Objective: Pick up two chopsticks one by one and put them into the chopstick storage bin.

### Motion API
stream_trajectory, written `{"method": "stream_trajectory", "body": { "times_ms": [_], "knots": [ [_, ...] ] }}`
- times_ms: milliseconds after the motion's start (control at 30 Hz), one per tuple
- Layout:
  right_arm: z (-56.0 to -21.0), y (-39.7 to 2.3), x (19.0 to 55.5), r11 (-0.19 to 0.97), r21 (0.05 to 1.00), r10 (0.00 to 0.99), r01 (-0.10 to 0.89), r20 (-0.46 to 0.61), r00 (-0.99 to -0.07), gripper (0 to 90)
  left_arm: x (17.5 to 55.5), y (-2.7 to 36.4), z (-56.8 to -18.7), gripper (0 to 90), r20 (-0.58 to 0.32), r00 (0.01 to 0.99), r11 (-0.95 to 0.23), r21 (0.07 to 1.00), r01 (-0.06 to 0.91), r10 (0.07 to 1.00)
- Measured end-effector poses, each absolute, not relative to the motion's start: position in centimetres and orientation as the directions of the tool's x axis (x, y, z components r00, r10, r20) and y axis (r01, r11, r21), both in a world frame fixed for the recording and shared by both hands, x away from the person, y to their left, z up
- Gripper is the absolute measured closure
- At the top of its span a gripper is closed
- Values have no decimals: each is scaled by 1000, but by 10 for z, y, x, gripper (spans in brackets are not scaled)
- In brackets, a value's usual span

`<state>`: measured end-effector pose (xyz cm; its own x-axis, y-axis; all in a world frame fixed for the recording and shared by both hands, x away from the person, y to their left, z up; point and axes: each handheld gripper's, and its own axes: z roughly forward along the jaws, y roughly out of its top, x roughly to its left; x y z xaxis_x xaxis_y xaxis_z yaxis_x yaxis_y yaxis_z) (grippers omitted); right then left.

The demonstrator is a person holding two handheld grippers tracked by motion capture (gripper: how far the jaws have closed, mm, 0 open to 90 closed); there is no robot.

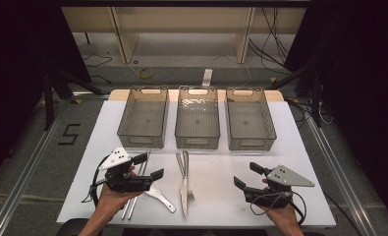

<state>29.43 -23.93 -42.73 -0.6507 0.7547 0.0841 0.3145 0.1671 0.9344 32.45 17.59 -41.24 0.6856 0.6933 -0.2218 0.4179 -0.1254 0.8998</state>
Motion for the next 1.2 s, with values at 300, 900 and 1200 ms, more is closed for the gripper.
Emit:
{"method": "stream_trajectory", "body": {
  "times_ms": [300,900,1200],
  "knots": [
    [-428,-238,295,181,930,756,320,76,-650,260,325,177,-412,158,-226,677,-123,896,427,700],
    [-426,-243,299,187,911,771,368,96,-629,236,362,178,-391,165,-150,564,-294,729,618,812],
    [-426,-239,298,213,898,758,385,97,-645,231,375,181,-402,173,-187,516,-288,652,702,836]
  ]
}}
